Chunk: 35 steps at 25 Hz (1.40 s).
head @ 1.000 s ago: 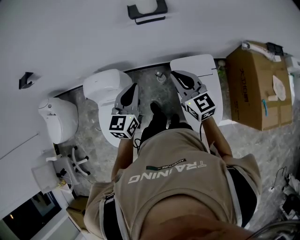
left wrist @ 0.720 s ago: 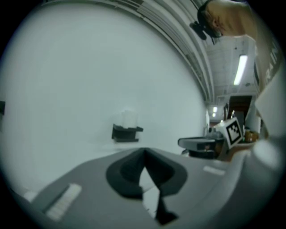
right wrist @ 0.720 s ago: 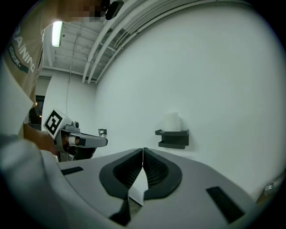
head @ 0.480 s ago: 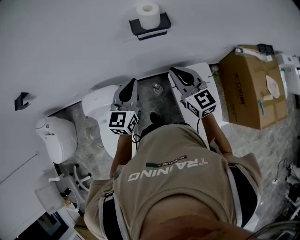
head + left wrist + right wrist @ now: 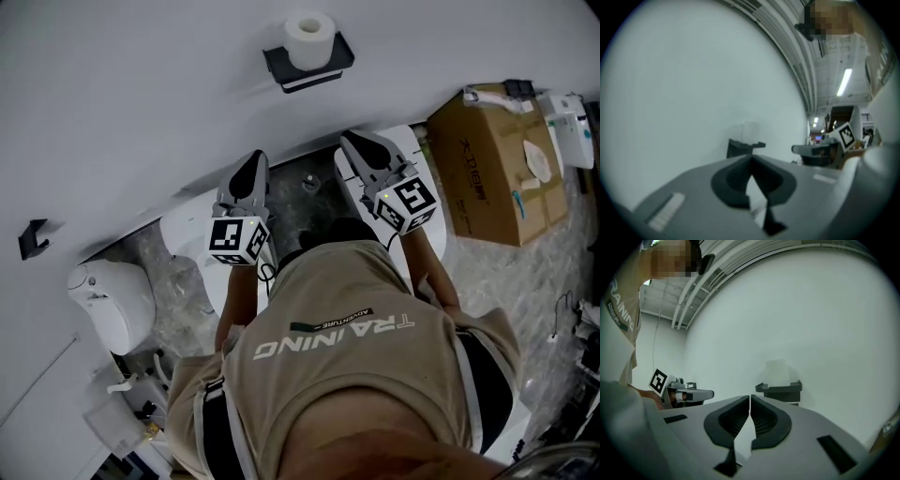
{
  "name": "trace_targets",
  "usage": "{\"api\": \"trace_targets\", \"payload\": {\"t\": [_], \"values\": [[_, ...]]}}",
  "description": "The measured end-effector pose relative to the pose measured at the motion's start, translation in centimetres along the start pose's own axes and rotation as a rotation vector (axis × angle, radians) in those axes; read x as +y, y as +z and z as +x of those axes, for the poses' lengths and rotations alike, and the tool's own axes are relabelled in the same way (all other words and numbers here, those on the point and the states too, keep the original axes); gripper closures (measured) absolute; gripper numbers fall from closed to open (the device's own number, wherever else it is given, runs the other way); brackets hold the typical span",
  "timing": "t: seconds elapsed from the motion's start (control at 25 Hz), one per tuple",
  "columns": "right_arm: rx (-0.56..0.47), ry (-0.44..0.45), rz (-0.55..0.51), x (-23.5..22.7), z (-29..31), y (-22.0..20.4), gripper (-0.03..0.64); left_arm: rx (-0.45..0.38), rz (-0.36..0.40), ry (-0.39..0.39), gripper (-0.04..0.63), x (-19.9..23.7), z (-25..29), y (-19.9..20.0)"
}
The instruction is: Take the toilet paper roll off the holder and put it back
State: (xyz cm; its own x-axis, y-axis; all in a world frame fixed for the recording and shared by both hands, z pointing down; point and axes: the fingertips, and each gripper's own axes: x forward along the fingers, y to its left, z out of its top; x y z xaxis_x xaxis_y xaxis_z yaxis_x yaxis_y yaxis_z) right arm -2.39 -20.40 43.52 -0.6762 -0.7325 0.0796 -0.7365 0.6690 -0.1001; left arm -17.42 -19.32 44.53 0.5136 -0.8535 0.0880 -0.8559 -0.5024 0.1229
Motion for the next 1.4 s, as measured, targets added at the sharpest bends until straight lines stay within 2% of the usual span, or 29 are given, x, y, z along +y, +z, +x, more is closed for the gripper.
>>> {"api": "trace_targets", "payload": {"t": [0.12,0.28,0.44,0.6,0.76,1.04,1.2,1.24,1.28,1.32,1.36,1.4], "values": [[0.006,-0.021,-0.013,-1.4,0.7,0.6,0.601,-0.002,0.000,-0.008,0.591,0.8,1.4,0.4],[-0.006,-0.019,-0.016,-3.2,2.2,1.5,0.601,-0.037,0.027,0.055,0.591,2.3,2.8,1.8],[-0.034,0.017,0.021,-5.2,3.7,2.6,0.601,-0.017,0.027,0.090,0.591,3.1,4.5,2.2],[-0.052,0.065,-0.009,-6.9,5.2,4.4,0.601,-0.003,0.046,0.118,0.591,3.5,6.4,3.1],[-0.060,0.098,0.013,-8.5,6.5,5.3,0.601,0.011,0.062,0.147,0.591,3.6,8.6,3.6],[-0.024,0.169,-0.050,-8.9,9.0,5.7,0.601,0.039,0.038,0.156,0.591,3.3,10.5,3.3],[-0.015,0.160,-0.053,-9.2,9.8,6.1,0.593,0.037,0.046,0.142,0.591,3.9,10.8,3.6],[0.004,0.155,-0.055,-9.3,10.2,6.0,0.516,0.035,0.044,0.136,0.591,4.1,10.9,3.6],[0.026,0.146,-0.053,-9.3,10.7,5.9,0.368,0.035,0.042,0.130,0.591,4.3,10.8,3.5],[0.049,0.132,-0.054,-9.3,11.1,5.9,0.296,0.036,0.041,0.124,0.591,4.5,10.8,3.4],[0.068,0.113,-0.062,-9.2,11.5,5.9,0.253,0.038,0.042,0.118,0.591,4.7,10.6,3.4],[0.083,0.094,-0.074,-9.0,11.8,6.0,0.246,0.036,0.043,0.112,0.591,4.8,10.5,3.4]]}}
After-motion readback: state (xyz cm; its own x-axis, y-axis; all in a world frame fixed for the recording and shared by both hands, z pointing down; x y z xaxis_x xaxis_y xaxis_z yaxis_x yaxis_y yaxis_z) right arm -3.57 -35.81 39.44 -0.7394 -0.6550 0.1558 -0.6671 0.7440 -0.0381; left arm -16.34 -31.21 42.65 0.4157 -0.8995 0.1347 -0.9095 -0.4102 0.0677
